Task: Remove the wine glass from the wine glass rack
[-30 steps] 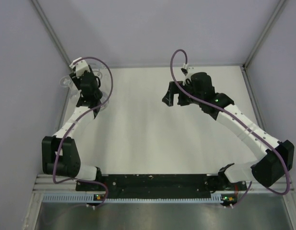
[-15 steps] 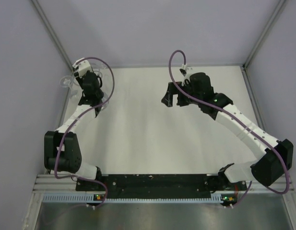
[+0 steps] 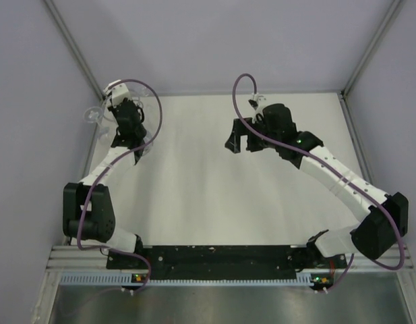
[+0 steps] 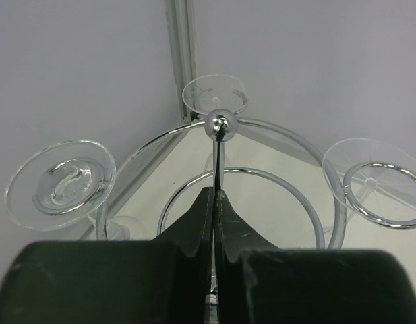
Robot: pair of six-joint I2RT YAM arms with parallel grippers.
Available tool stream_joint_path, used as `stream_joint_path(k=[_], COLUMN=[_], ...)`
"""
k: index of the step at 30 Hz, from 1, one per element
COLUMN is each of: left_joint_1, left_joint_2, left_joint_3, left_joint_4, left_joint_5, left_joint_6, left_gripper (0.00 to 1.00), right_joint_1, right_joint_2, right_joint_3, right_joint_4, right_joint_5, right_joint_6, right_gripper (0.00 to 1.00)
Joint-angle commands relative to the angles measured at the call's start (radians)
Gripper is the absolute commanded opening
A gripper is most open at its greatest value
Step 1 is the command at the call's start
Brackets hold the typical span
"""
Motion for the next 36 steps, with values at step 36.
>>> stream_joint_path(k=[36], left_joint_1=[-0.027], left_joint_2=[-0.154], left_joint_3=[-0.009], left_joint_4=[-0.033], left_joint_5=[0.100], left_joint_6=[-0.017], left_gripper=[0.39], right_joint_1=[0.054], right_joint_2=[0.017], right_joint_3=[0.025], right_joint_4=[0.026], right_joint_5=[-0.022], right_joint_6=[-0.021], right_gripper=[0.97])
